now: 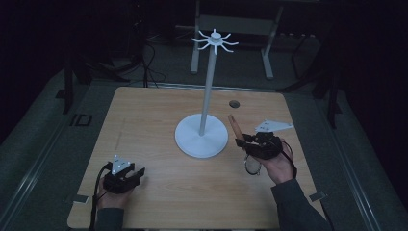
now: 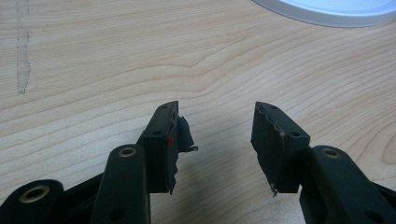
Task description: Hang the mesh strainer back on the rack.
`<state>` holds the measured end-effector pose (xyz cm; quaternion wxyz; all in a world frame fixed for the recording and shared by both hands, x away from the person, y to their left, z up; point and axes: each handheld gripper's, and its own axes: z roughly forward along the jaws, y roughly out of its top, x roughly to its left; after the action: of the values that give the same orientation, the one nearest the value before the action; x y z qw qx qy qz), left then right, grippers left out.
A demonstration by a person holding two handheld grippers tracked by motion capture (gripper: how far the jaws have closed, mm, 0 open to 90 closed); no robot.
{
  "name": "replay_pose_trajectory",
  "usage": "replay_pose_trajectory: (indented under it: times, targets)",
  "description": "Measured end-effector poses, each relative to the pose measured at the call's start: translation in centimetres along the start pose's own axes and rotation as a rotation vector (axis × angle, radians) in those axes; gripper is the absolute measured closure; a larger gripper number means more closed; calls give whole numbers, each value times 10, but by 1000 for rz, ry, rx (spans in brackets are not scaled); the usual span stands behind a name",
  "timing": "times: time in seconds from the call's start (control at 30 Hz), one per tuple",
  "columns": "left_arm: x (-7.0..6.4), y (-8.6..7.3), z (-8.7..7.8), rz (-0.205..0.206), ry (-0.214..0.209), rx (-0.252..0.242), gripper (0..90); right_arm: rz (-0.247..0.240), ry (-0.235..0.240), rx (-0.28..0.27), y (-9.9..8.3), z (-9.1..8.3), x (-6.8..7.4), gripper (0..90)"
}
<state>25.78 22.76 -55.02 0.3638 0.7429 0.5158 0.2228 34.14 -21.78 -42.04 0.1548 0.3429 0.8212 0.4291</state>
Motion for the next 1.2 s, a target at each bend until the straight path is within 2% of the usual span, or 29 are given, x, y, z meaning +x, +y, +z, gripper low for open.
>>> replay_pose_trajectory:
  times: [0.33,1.2]
  targets:
    - [0,0,0,0,1,-5,521,13,-20,-46,9,-5,-2,677]
    - [0,1,0,-1,0,-6,521,21,-18,-140,32,-14,-4,677]
